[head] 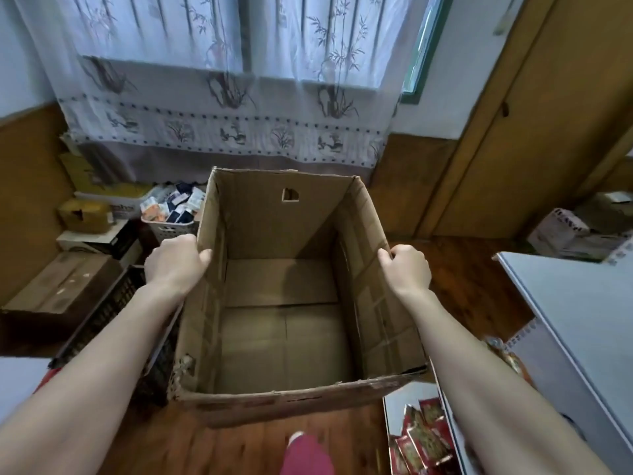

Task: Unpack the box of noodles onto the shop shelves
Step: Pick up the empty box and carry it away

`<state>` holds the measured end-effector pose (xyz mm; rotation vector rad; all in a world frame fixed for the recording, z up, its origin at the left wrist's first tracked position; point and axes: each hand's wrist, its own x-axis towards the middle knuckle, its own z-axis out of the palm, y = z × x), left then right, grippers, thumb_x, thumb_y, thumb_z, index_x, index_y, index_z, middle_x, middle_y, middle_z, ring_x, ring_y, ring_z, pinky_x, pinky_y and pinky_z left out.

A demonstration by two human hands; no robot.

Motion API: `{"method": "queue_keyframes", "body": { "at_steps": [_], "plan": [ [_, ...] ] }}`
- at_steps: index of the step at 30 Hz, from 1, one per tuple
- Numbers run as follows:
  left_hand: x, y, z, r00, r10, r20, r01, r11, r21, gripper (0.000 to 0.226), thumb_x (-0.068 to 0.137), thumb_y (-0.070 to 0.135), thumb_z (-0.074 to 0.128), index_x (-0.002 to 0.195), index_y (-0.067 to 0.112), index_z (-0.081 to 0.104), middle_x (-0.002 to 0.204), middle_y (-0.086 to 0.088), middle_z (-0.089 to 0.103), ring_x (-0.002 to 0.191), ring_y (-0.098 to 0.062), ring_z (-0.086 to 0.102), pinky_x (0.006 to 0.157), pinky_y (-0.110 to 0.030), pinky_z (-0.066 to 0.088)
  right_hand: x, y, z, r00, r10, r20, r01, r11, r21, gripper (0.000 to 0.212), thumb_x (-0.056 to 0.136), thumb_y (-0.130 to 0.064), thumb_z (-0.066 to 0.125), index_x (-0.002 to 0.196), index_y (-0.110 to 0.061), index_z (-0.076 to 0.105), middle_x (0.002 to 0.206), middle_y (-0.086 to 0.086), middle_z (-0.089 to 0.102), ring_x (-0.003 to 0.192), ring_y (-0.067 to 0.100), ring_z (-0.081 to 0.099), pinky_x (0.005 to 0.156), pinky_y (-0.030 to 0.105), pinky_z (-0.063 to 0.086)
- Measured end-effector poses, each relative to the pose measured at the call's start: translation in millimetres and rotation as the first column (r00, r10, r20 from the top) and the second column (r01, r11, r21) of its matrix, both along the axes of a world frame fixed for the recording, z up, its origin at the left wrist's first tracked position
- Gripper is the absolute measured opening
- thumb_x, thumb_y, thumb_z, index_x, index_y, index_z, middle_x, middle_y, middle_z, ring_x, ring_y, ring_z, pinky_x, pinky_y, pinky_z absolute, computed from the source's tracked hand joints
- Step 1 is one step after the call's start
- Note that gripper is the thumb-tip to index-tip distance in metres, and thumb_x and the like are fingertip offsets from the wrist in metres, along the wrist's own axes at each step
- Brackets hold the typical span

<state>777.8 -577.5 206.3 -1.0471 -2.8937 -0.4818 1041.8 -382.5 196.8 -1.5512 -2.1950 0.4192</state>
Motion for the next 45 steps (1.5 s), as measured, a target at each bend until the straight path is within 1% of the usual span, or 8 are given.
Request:
{"method": "queue_keyframes", "body": {
  "at_steps": [3,9,15,24,28,31,40,45],
  "plan": [
    [-44,63,-7,0.999,0.037,0.015,-0.037,0.999,-0.002,0.033,0.091,0.033,0.052,0.102,0.003,0.06,0.106,-0.024,0.062,0.101,-0.041,0.057,0.078,-0.04,0.045,-50,65,-7,1.0,0.018,0.007,-0.018,1.0,-0.007,0.034,0.096,-0.032,0.045,0.097,-0.006,0.067,0.093,0.01,0.068,0.073,0.021,0.055,0.048,0.019,0.026],
    [-138,164,-10,0.993,0.107,0.04,-0.107,0.994,0.004,0.032,0.091,0.033,0.052,0.1,0.003,0.06,0.106,-0.024,0.062,0.101,-0.042,0.057,0.078,-0.041,0.045,-159,185,-8,0.998,0.064,0.004,-0.064,0.997,-0.033,0.035,0.095,-0.033,0.044,0.09,-0.004,0.065,0.095,0.014,0.068,0.091,0.033,0.062,0.066,0.027,0.035],
    [-234,240,-30,0.979,0.182,0.094,-0.182,0.983,-0.012,0.033,0.091,0.031,0.052,0.102,0.0,0.06,0.106,-0.026,0.062,0.102,-0.042,0.057,0.08,-0.041,0.045,-279,281,-16,0.987,0.153,0.041,-0.152,0.988,-0.043,0.036,0.095,-0.033,0.045,0.098,-0.004,0.066,0.099,0.014,0.068,0.095,0.034,0.062,0.07,0.03,0.042],
    [-409,364,-54,0.977,0.196,0.088,-0.196,0.981,-0.012,0.031,0.092,0.029,0.05,0.104,0.001,0.057,0.105,-0.026,0.062,0.1,-0.042,0.056,0.076,-0.041,0.044,-459,398,-41,0.985,0.164,0.05,-0.159,0.984,-0.084,0.035,0.097,-0.031,0.043,0.104,-0.004,0.064,0.104,0.013,0.066,0.097,0.03,0.061,0.068,0.023,0.033],
    [-469,407,-68,0.973,0.194,0.125,-0.191,0.981,-0.039,0.028,0.092,0.026,0.049,0.107,0.005,0.059,0.103,-0.023,0.063,0.098,-0.041,0.057,0.072,-0.039,0.043,-526,446,-56,0.987,0.15,0.064,-0.141,0.981,-0.134,0.034,0.097,-0.029,0.04,0.102,-0.005,0.064,0.103,0.013,0.067,0.094,0.03,0.061,0.073,0.028,0.043],
    [-514,445,-81,0.961,0.225,0.163,-0.218,0.974,-0.058,0.023,0.09,0.022,0.048,0.098,0.003,0.058,0.102,-0.025,0.061,0.096,-0.042,0.056,0.071,-0.038,0.041,-575,487,-71,0.986,0.15,0.073,-0.136,0.976,-0.17,0.033,0.095,-0.026,0.04,0.104,-0.006,0.063,0.104,0.014,0.066,0.096,0.032,0.061,0.079,0.033,0.046],
    [-618,539,-138,0.928,0.318,0.195,-0.301,0.947,-0.115,0.028,0.096,0.022,0.043,0.108,-0.001,0.053,0.105,-0.027,0.059,0.1,-0.044,0.054,0.072,-0.04,0.04,-696,592,-130,0.961,0.244,0.13,-0.205,0.944,-0.26,0.033,0.097,-0.025,0.035,0.101,-0.006,0.061,0.101,0.014,0.066,0.093,0.034,0.06,0.077,0.034,0.045],
    [-660,568,-163,0.904,0.355,0.239,-0.328,0.933,-0.147,0.028,0.097,0.022,0.043,0.11,-0.001,0.051,0.104,-0.026,0.06,0.099,-0.043,0.055,0.068,-0.037,0.032,-751,628,-152,0.949,0.274,0.155,-0.22,0.93,-0.294,0.033,0.098,-0.026,0.035,0.1,-0.005,0.06,0.102,0.017,0.065,0.097,0.038,0.058,0.077,0.036,0.044]
  ]
}}
